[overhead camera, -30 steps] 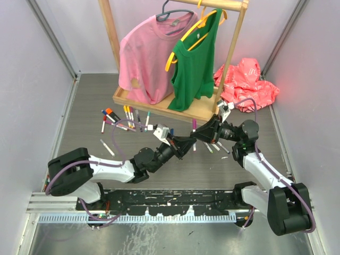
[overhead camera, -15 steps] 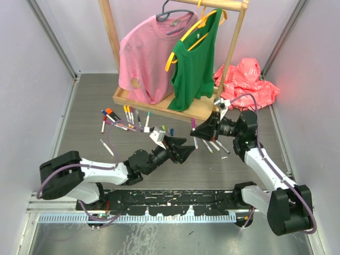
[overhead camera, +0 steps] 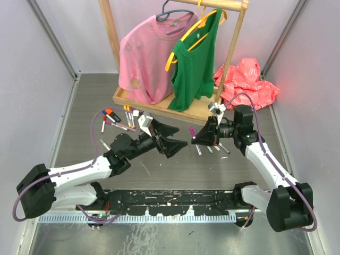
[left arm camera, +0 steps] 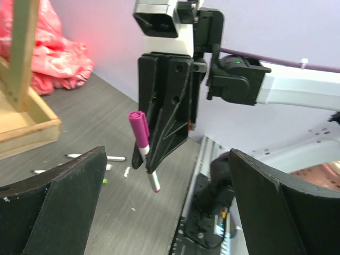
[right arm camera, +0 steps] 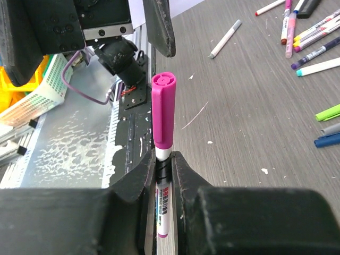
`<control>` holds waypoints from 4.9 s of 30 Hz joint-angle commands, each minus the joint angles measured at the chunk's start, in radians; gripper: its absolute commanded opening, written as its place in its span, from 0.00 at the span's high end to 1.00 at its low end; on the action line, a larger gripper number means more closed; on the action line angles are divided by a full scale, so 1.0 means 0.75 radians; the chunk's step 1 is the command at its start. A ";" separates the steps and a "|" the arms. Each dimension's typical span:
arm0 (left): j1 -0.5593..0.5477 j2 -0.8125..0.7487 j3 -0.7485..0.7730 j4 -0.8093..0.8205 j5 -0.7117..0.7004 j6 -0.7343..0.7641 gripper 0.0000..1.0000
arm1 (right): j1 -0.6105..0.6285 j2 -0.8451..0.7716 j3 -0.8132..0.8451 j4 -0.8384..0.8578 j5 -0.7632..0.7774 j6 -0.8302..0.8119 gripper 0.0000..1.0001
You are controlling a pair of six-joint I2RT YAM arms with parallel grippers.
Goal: Open the pen caps
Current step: Pick up the pen from the center of the board, then open the pen cap from the pen, then place the pen at the center of the board.
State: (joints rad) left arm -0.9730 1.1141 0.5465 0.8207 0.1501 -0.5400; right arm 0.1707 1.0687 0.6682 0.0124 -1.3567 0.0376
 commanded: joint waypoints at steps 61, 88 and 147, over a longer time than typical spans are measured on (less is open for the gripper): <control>0.129 0.419 0.184 0.381 0.107 -0.216 1.00 | 0.057 0.075 0.060 -0.187 -0.021 -0.183 0.99; 0.485 0.005 -0.108 0.188 0.026 -0.284 1.00 | -0.041 0.123 0.305 -0.748 1.118 -0.794 0.99; 0.329 0.352 -0.119 0.108 0.155 -0.442 1.00 | -0.150 0.744 0.392 -0.867 1.539 -0.830 0.71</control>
State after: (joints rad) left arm -0.6724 1.3785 0.3977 0.9279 0.3439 -0.9455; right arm 0.0570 1.6329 0.9371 -0.6472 -0.2028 -0.5919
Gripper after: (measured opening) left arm 0.079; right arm 0.280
